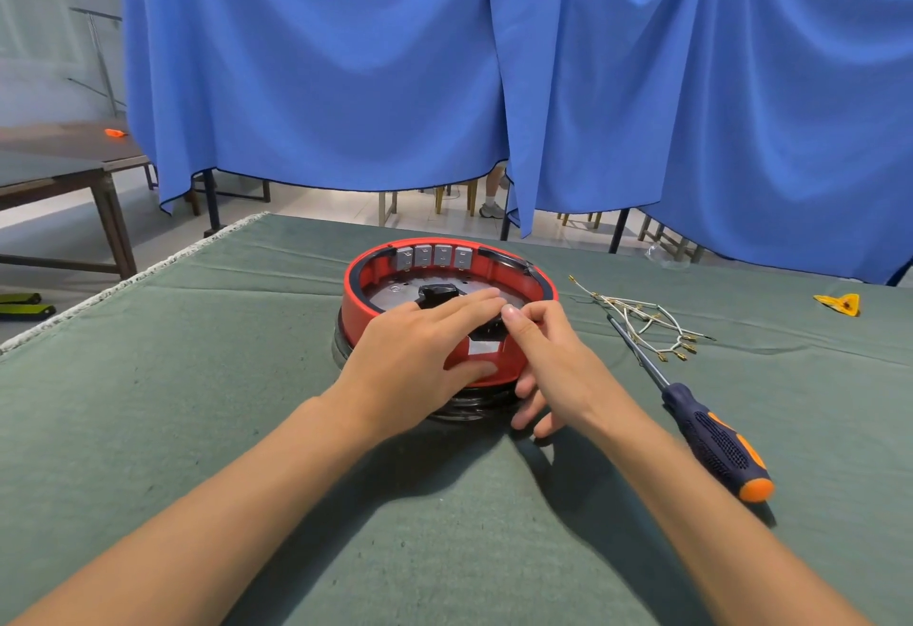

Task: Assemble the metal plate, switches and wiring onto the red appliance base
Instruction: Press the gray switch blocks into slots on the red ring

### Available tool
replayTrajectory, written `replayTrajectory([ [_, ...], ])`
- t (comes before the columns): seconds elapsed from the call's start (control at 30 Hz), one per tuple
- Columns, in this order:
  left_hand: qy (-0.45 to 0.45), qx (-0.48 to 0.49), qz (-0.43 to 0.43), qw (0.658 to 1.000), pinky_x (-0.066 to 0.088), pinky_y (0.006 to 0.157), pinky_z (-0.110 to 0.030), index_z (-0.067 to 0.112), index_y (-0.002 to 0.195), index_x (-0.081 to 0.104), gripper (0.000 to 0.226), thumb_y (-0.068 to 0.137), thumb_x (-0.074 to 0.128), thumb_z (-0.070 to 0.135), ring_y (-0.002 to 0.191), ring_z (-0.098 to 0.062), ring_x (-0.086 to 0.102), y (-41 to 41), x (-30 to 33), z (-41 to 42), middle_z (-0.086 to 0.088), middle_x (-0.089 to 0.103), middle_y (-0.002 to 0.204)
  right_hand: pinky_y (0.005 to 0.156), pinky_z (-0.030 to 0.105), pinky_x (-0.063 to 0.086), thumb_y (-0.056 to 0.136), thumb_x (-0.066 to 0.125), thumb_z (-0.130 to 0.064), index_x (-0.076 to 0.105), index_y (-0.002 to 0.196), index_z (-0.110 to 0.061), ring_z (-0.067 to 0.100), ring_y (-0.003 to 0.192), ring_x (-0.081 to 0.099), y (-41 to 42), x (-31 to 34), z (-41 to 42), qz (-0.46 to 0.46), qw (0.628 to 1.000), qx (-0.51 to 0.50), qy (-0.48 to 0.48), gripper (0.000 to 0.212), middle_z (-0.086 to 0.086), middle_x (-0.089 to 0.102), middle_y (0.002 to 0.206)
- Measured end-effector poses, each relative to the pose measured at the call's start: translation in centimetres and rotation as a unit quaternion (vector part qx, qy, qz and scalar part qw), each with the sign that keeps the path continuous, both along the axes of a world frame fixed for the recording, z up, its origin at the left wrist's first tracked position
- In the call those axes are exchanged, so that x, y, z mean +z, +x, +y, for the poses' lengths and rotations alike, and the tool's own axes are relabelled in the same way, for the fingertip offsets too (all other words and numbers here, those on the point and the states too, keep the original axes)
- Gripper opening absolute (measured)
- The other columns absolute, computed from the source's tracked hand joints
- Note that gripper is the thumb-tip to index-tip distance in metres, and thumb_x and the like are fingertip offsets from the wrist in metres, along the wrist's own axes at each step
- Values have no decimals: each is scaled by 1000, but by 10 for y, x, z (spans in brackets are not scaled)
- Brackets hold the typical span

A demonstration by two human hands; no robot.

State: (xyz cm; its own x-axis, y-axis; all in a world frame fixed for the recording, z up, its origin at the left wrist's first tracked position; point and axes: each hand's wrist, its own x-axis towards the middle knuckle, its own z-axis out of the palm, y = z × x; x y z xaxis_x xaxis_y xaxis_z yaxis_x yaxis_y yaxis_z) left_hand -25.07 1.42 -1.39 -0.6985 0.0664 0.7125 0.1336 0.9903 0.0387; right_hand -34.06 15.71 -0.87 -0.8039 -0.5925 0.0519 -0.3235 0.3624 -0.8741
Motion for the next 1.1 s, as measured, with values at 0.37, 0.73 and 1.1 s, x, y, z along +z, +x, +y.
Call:
replayTrajectory([
  [0.37, 16, 26, -5, 1000, 37, 69, -19, 19, 119, 65, 54, 70, 83, 33, 79, -15, 66, 2, -1, 6, 3, 67, 120, 43, 26, 47, 88, 34, -67, 40, 91, -42, 23, 50, 68, 4, 3, -2, -20, 1000, -13, -3, 26, 8, 55, 79],
  [0.73, 37, 21, 68, 997, 38, 73, -24, 11, 110, 71, 50, 65, 86, 25, 62, -21, 64, 1, -1, 12, 2, 72, 73, 42, 29, 51, 91, 36, -63, 43, 97, -36, 18, 35, 57, 13, 18, 1, -60, 998, -9, 11, 28, 12, 57, 78],
  [1.1, 60, -16, 39, 997, 47, 66, -27, 18, 116, 68, 41, 80, 69, 38, 66, -17, 62, 4, 1, 6, 7, 71, 76, 46, 29, 55, 101, 45, -26, 60, 98, -6, 7, 26, 32, 16, 44, -1, -164, 983, 69, -41, 25, 5, 58, 48],
])
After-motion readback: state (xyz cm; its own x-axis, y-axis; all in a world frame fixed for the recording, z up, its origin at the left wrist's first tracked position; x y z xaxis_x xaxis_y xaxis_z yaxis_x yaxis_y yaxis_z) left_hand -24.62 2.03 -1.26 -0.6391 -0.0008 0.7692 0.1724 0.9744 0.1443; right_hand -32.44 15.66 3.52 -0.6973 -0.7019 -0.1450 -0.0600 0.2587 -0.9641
